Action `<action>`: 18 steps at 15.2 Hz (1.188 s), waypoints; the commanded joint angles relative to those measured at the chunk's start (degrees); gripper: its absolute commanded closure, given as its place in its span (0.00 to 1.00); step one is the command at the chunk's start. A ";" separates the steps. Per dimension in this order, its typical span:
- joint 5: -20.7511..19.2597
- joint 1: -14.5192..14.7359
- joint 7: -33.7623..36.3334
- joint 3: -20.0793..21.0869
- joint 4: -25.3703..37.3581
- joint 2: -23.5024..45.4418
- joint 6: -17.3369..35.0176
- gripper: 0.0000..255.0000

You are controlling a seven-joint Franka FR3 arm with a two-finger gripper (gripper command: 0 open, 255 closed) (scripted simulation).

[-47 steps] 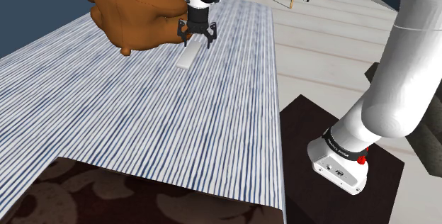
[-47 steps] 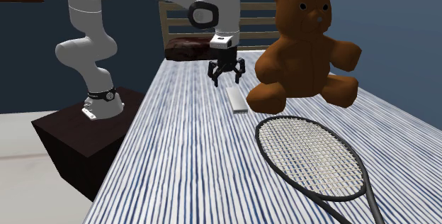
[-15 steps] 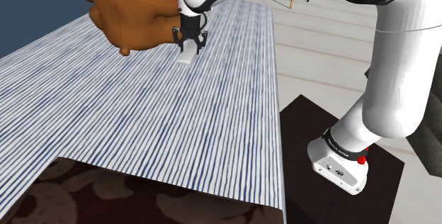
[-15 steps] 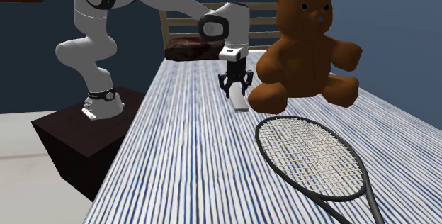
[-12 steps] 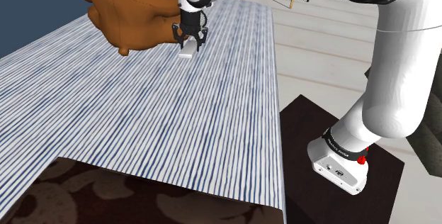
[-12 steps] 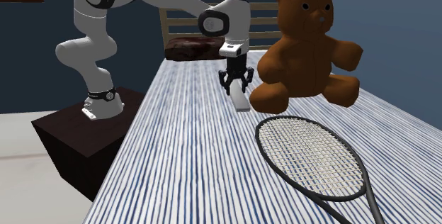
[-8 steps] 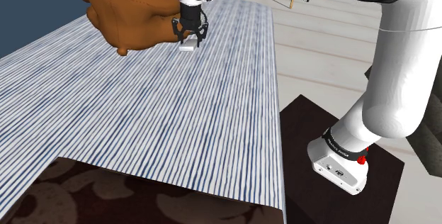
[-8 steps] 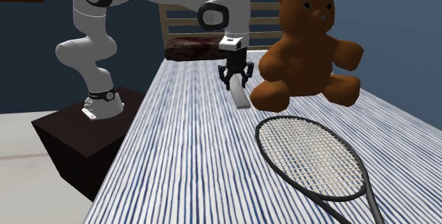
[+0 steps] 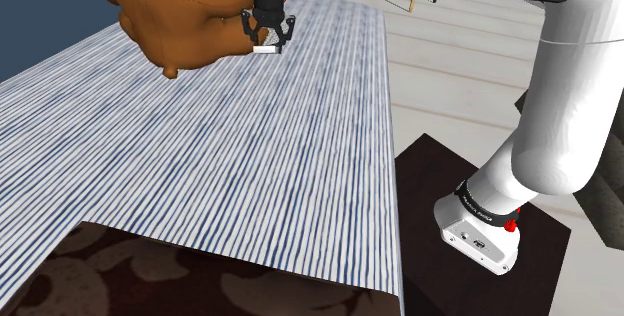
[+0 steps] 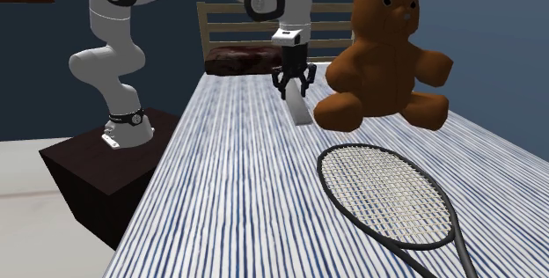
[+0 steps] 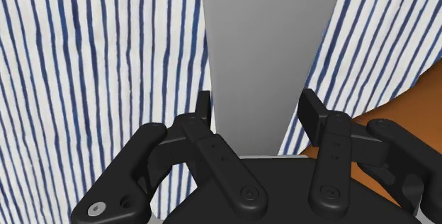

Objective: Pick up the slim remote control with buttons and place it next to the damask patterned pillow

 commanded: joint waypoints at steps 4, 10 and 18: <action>0.17 0.14 -0.06 0.12 3.00 -0.54 -3.49 1.00; 0.28 0.37 -0.16 0.22 7.32 -0.75 -8.00 1.00; 0.18 0.90 -0.22 0.29 14.57 -0.07 -14.55 1.00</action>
